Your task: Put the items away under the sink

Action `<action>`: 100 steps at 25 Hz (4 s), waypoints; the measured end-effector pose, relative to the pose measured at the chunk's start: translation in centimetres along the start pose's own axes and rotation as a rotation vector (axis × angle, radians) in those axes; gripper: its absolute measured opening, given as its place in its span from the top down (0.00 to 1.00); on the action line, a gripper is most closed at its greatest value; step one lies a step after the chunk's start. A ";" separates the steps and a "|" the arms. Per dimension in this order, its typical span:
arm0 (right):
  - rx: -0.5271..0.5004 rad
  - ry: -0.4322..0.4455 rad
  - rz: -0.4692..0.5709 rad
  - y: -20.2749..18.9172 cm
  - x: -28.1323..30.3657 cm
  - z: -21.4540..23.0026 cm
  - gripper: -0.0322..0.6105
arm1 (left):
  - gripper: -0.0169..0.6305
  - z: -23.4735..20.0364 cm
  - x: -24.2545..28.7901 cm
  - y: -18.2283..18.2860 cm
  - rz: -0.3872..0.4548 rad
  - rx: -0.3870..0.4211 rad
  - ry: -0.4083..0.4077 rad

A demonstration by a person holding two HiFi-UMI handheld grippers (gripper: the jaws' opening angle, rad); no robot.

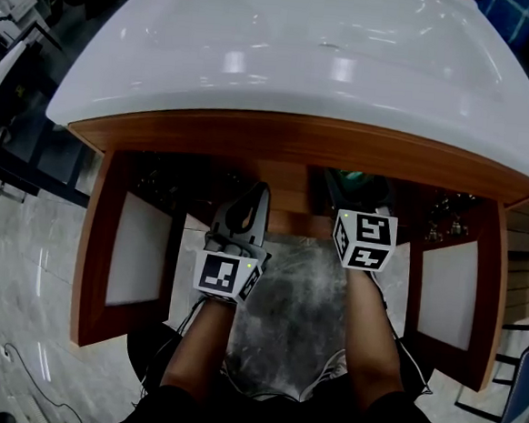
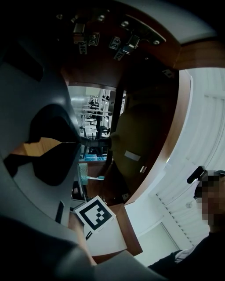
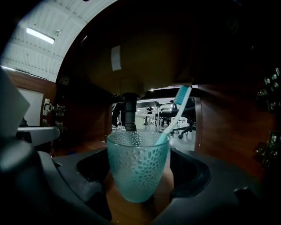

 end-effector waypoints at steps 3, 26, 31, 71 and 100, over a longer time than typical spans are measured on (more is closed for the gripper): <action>0.005 -0.008 0.005 -0.1 -0.3 -0.1 0.33 | 0.94 -0.1 -0.1 0.1 0.003 -0.008 0.004; 0.126 -0.006 -0.154 2.7 -7.5 -4.1 0.33 | 0.94 1.0 -0.8 4.7 -0.223 -0.034 -0.007; 0.135 -0.061 -0.206 6.2 -11.4 -5.0 0.57 | 0.94 2.2 -2.7 8.7 -0.285 -0.071 -0.011; 0.024 -0.152 -0.013 45.0 -27.6 -11.9 0.92 | 0.94 1.2 -12.9 48.5 -0.224 -0.006 -0.110; -0.007 -0.085 -0.045 47.5 -20.9 -8.3 0.92 | 0.94 1.2 -5.4 49.0 -0.220 -0.002 -0.157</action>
Point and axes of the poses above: the fingertips, and each gripper's own axes: x forward along the fingers, z to its right, y out of its top, the point moved 4 cm from there along -x, backward along the fingers, and after that the axes turned 8 degrees about y, right-handed, at the moved point
